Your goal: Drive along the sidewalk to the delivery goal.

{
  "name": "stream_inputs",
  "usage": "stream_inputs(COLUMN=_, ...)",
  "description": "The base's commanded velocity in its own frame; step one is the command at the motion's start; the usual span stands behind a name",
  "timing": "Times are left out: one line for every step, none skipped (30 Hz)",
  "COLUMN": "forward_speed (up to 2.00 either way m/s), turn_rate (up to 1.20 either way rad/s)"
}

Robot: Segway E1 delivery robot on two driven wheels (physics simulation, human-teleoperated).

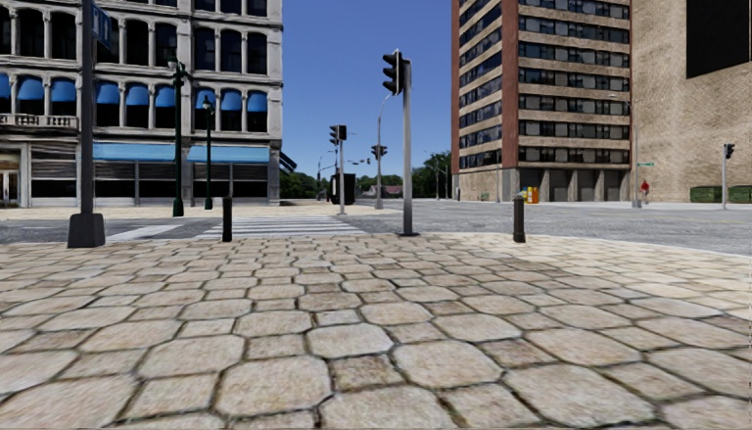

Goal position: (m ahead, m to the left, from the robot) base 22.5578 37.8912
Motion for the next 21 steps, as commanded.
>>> stream_inputs(forward_speed=2.00, turn_rate=0.53)
stream_inputs(forward_speed=2.00, turn_rate=0.53)
stream_inputs(forward_speed=2.00, turn_rate=0.53)
stream_inputs(forward_speed=2.00, turn_rate=0.53)
stream_inputs(forward_speed=2.00, turn_rate=0.53)
stream_inputs(forward_speed=2.00, turn_rate=0.53)
stream_inputs(forward_speed=2.00, turn_rate=0.53)
stream_inputs(forward_speed=2.00, turn_rate=0.45)
stream_inputs(forward_speed=2.00, turn_rate=0.27)
stream_inputs(forward_speed=2.00, turn_rate=0.00)
stream_inputs(forward_speed=2.00, turn_rate=0.00)
stream_inputs(forward_speed=2.00, turn_rate=0.00)
stream_inputs(forward_speed=2.00, turn_rate=0.00)
stream_inputs(forward_speed=2.00, turn_rate=0.00)
stream_inputs(forward_speed=2.00, turn_rate=0.00)
stream_inputs(forward_speed=2.00, turn_rate=0.00)
stream_inputs(forward_speed=2.00, turn_rate=0.00)
stream_inputs(forward_speed=2.00, turn_rate=0.00)
stream_inputs(forward_speed=2.00, turn_rate=0.00)
stream_inputs(forward_speed=2.00, turn_rate=0.00)
stream_inputs(forward_speed=2.00, turn_rate=0.00)
